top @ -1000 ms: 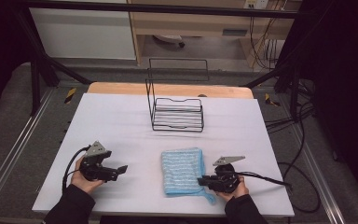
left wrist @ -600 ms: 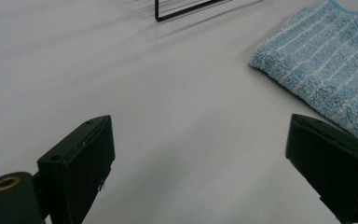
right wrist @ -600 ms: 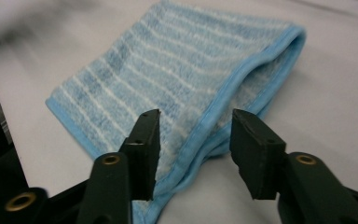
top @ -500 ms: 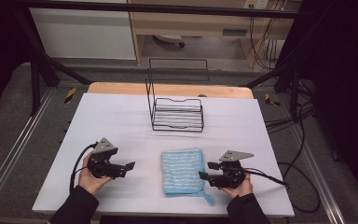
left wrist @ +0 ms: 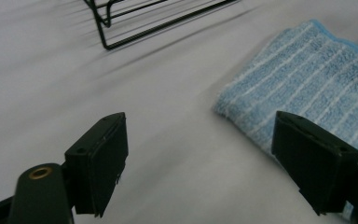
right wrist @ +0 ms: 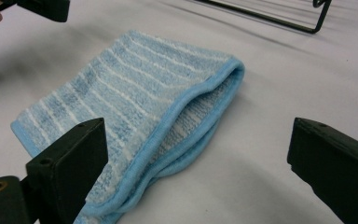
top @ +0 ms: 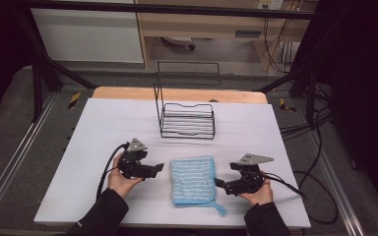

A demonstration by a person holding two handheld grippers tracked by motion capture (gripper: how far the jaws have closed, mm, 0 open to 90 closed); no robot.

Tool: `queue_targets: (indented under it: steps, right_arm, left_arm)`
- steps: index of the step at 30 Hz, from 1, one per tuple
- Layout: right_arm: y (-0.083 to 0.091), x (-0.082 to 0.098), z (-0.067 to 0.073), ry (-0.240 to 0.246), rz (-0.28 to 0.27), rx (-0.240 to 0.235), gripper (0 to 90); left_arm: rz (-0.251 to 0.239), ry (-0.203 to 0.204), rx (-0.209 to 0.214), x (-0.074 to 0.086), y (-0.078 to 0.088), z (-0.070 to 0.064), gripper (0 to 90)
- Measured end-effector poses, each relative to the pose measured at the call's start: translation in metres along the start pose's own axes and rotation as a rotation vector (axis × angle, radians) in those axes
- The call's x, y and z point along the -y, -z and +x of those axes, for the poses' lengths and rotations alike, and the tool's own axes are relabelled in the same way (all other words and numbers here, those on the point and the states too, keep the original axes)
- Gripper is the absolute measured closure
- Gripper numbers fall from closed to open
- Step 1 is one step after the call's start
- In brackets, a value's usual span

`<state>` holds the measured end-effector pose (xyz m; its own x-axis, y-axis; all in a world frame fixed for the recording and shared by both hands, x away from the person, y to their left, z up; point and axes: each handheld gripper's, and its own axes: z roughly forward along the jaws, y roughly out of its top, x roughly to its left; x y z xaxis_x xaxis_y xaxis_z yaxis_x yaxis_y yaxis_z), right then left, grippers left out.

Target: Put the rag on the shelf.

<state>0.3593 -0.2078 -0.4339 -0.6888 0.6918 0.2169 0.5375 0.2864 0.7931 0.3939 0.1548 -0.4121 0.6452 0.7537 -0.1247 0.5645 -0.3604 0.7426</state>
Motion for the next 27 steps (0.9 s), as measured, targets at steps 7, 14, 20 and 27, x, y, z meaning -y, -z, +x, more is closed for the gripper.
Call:
queue_targets:
  steps: [7,14,20,27]
  right_arm:
    - [-0.002,0.002,0.000,0.016,0.025,0.006,3.9]
    - [-0.001,0.002,0.000,0.021,0.023,0.012,5.6]
    - [-0.001,-0.001,-0.002,0.018,0.009,0.024,8.3]
    - [-0.008,-0.014,-0.012,-0.019,-0.037,0.039,17.8]
  left_arm:
    - [0.036,0.042,0.002,-0.011,-0.028,-0.015,37.2]
    - [0.082,0.106,0.002,-0.014,-0.051,-0.020,52.6]
    - [0.102,0.111,0.009,-0.009,-0.058,-0.021,64.8]
    - [0.125,0.102,0.020,-0.008,-0.059,-0.022,70.1]
